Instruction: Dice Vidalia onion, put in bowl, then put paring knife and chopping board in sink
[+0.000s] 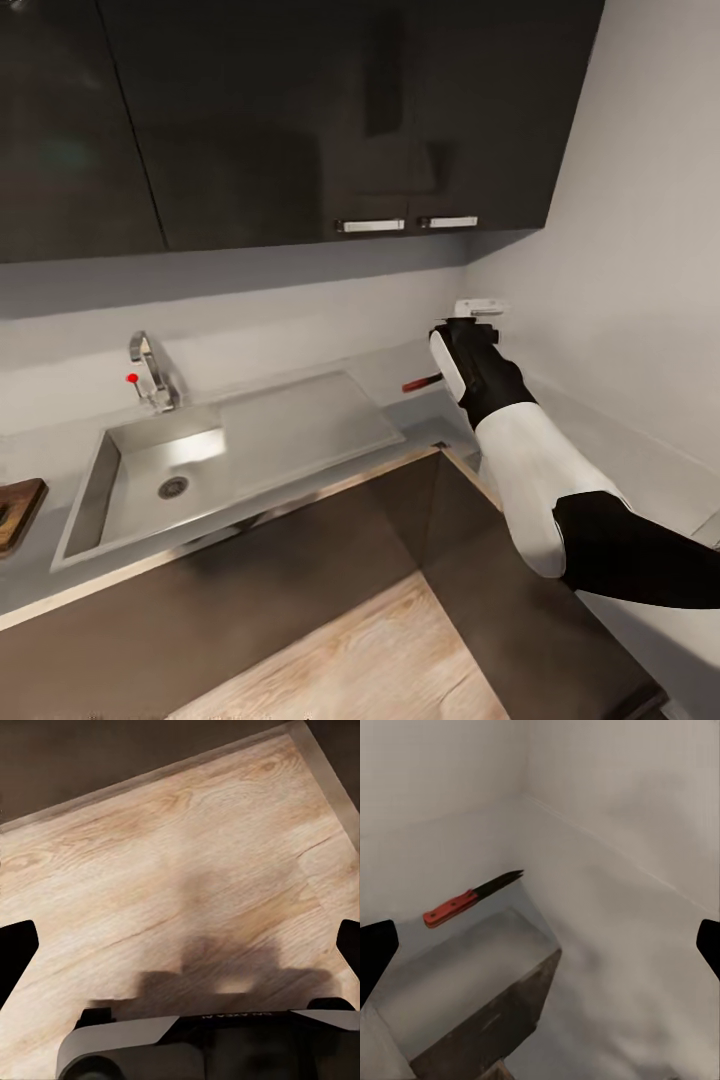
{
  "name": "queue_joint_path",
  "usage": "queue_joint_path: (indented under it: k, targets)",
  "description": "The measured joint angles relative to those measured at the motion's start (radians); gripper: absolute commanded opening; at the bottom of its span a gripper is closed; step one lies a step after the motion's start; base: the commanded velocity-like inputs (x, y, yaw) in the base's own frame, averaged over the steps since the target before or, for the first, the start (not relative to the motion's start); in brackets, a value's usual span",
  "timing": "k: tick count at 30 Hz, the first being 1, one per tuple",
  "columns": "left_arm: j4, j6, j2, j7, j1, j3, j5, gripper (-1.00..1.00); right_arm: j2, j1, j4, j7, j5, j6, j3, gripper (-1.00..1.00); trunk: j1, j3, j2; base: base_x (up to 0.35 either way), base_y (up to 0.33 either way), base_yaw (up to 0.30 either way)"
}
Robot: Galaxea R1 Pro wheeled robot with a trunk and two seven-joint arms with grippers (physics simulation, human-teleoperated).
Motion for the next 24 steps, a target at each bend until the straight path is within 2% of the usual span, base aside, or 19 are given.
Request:
queue_joint_path:
  k: [6,8,14,24]
  targets:
    - [0.0,0.0,0.0,0.0,0.0,0.0,0.0,1.0,0.0,0.001,0.005,0.0,0.0,0.0,0.0,1.0,0.0,-0.004,0.0,0.003,-0.019,0.246]
    - [0.0,0.0,0.0,0.0,0.0,0.0,0.0,1.0,0.0,0.006,0.048,0.0,-0.001,-0.034,0.0,1.0,0.0,-0.005,0.001,0.0,-0.04,0.246]
    - [0.0,0.0,0.0,0.0,0.0,0.0,0.0,1.0,0.0,0.006,0.073,0.0,0.0,-0.075,0.0,1.0,0.0,-0.009,0.0,0.014,-0.071,0.246]
    - [-0.002,0.0,0.001,0.0,0.0,0.001,0.0,1.0,0.0,0.006,0.082,0.0,0.0,-0.082,0.0,1.0,0.0,-0.016,0.0,0.179,-0.184,0.246]
